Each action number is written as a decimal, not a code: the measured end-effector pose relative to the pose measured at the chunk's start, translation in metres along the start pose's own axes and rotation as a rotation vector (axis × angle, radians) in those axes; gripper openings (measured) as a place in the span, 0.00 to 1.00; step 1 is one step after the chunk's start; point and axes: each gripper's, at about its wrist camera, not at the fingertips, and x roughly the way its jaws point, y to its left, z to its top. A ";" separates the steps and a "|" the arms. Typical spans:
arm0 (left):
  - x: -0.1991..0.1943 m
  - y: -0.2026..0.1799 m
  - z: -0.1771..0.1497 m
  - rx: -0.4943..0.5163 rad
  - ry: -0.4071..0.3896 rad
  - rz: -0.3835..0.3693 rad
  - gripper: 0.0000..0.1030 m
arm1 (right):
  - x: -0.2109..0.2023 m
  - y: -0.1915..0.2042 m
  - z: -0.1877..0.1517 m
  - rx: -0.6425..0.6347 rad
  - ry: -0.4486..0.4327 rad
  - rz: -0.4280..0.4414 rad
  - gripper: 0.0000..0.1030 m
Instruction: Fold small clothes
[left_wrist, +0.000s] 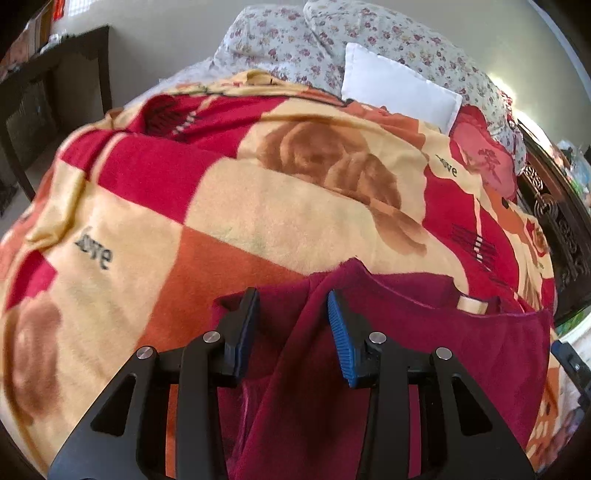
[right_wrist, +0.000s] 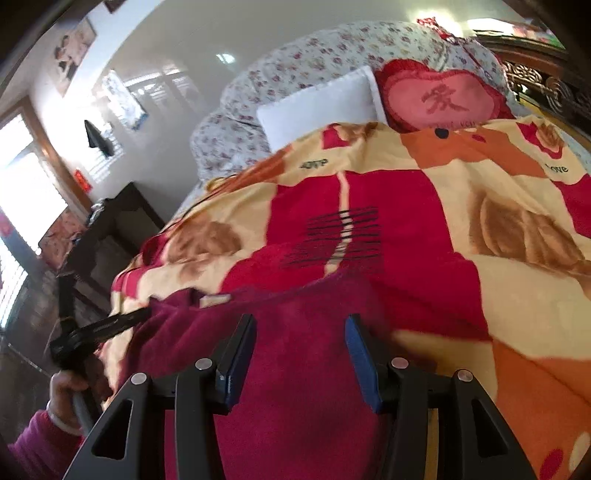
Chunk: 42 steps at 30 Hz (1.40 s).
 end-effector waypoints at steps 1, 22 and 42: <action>-0.005 -0.001 -0.002 0.010 -0.004 0.001 0.37 | -0.007 0.004 -0.007 -0.009 0.003 0.004 0.47; -0.059 -0.001 -0.068 0.089 0.018 0.013 0.37 | -0.013 -0.005 -0.066 0.069 0.120 -0.048 0.47; -0.058 0.048 -0.123 -0.039 0.071 0.036 0.45 | -0.035 0.008 -0.135 0.028 0.184 -0.038 0.48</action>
